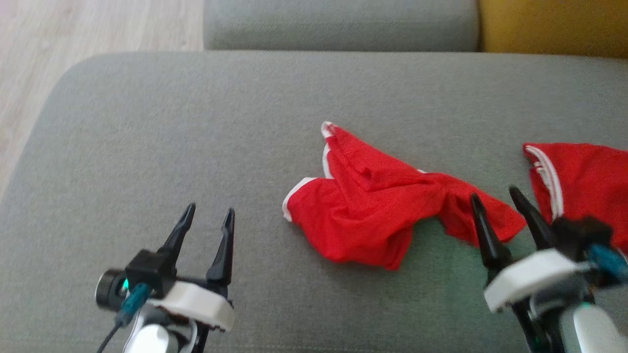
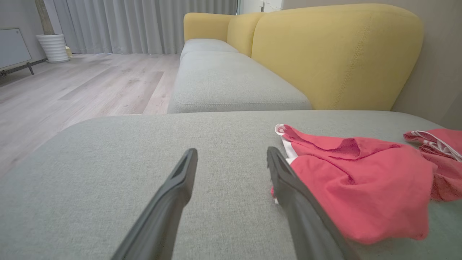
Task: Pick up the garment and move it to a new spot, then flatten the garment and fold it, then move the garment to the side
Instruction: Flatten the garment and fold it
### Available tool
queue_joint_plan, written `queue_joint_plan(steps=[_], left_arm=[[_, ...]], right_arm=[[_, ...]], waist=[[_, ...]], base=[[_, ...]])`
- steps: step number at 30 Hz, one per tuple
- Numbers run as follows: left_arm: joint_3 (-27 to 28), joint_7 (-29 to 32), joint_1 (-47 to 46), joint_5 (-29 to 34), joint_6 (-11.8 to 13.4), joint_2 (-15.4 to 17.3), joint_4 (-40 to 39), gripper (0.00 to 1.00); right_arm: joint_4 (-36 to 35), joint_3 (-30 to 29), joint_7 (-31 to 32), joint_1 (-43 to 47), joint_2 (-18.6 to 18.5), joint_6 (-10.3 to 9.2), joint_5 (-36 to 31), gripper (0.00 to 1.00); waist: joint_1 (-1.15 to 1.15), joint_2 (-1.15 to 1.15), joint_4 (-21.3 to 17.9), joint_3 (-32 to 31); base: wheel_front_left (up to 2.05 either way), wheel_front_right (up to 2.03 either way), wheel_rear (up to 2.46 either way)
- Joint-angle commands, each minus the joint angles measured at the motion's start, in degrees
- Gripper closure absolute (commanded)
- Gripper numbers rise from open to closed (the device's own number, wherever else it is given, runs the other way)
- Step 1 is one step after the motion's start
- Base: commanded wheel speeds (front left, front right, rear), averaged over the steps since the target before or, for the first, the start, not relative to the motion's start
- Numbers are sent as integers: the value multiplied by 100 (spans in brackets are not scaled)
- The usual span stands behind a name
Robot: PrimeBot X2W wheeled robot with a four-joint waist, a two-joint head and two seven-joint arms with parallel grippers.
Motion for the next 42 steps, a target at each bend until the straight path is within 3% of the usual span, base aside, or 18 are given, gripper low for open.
queue_joint_plan(steps=[1, 12, 17, 18, 19, 20, 26, 31, 38, 42], left_arm=[[153, -68, -377, 7, -36, 19, -179, 0], [-32, -273, -940, -6, -171, -246, 179, 0], [-46, -313, -1014, -20, -183, -329, 298, 0], [-42, -317, -1021, -19, -179, -340, 312, 0], [-35, -320, -1025, -18, -176, -350, 329, 0], [-21, -322, -1027, -22, -173, -357, 345, 0], [103, -326, -993, 13, -181, -365, 282, 0], [167, -327, -933, 79, -209, -338, 242, 0], [230, -327, -875, 129, -227, -317, 222, 0], [283, -328, -803, 135, -220, -298, 215, 0]], right_arm=[[-127, 203, 20, -474, -147, 39, 2, 0], [1511, 1816, 761, -2295, -847, 39, 247, 0], [1888, 2106, 1270, -2638, -1032, 39, 318, 0], [1923, 2132, 1335, -2682, -1044, 39, 327, 5], [1946, 2132, 1369, -2715, -1050, 39, 336, 68], [1964, 2116, 1405, -2737, -1049, 39, 343, 100], [1664, 1737, 1182, -2708, -924, 39, 334, 100], [943, 1029, 829, -2316, -644, 39, 283, 100], [-116, -418, 747, -852, 61, 39, 165, 100], [-52, -898, 827, 177, 205, 39, 597, 100]], waist=[[0, 0, 161, 181], [0, 0, 713, 684], [0, 0, 789, 748], [0, 0, 787, 758], [0, 0, 782, 761], [0, 0, 767, 758], [0, 0, 579, 719], [0, 0, 362, 660], [0, 0, 148, 593], [0, 0, 5, 540]], base=[[0, 0, 0], [0, 0, 0], [0, 0, 0], [0, 0, 0], [0, 0, 0], [0, 0, 0], [0, 0, 0], [0, 0, 0], [0, 0, 0], [0, 0, 0]])
